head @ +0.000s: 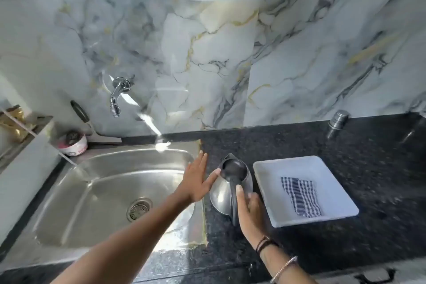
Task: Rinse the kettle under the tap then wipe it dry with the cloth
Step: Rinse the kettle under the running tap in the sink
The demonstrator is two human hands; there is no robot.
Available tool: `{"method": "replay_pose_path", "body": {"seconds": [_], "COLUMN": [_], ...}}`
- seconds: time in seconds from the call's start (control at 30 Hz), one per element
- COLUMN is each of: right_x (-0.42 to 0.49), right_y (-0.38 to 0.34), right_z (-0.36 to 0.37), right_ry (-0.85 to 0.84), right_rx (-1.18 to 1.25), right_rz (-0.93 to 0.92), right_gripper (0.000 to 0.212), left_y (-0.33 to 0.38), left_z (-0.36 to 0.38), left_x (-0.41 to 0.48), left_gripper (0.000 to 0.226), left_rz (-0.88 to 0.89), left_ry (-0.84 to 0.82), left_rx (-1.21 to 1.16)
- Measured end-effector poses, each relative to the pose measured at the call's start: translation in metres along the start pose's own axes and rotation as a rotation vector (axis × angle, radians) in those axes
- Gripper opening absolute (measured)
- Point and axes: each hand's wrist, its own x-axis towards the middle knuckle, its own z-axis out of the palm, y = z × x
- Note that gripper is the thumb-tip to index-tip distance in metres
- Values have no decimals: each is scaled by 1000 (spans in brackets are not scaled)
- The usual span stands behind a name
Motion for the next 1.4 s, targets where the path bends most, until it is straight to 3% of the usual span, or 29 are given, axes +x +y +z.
{"method": "replay_pose_path", "body": {"seconds": [0.07, 0.2, 0.37, 0.53, 0.7, 0.83, 0.93, 1.0, 1.13, 1.23, 1.33, 1.4], "right_x": [5, 18, 32, 43, 51, 51, 49, 48, 45, 52, 64, 75], "right_y": [6, 0, 4, -28, -76, -103, -119, -125, -131, -136, -136, -134], "right_z": [6, 14, 12, 28, 100, 172, 219, 246, 285, 300, 314, 322], "right_ry": [-153, -171, -214, -446, -610, -653, -645, -652, -649, -705, -813, -820], "right_rx": [68, 383, 394, 313, 352, 411, 443, 465, 589, 708, 782, 823], "right_rz": [129, 177, 143, 27, -7, 12, 41, 69, 160, 255, 296, 324], "right_gripper": [83, 66, 71, 77, 77, 75, 77, 78, 81, 67, 85, 83], "left_y": [0, -1, 1, -3, -47, -89, -117, -134, -157, -172, -186, -192], "left_z": [15, 24, 6, -27, -67, -99, -117, -130, -151, -151, -152, -154], "left_x": [-4, -10, -7, -14, -36, -41, -38, -35, -27, -20, -11, -2], "left_gripper": [80, 82, 87, 87, 69, 67, 53, 48, 45, 64, 78, 89], "left_rz": [-76, -142, -112, -72, -174, -324, -329, -300, -165, 42, 119, 121], "left_ry": [-35, 19, 113, 274, 517, 606, 663, 652, 532, 418, 394, 380], "left_rx": [-33, -64, -59, 85, 176, -44, -110, -20, 421, 713, 829, 849]}}
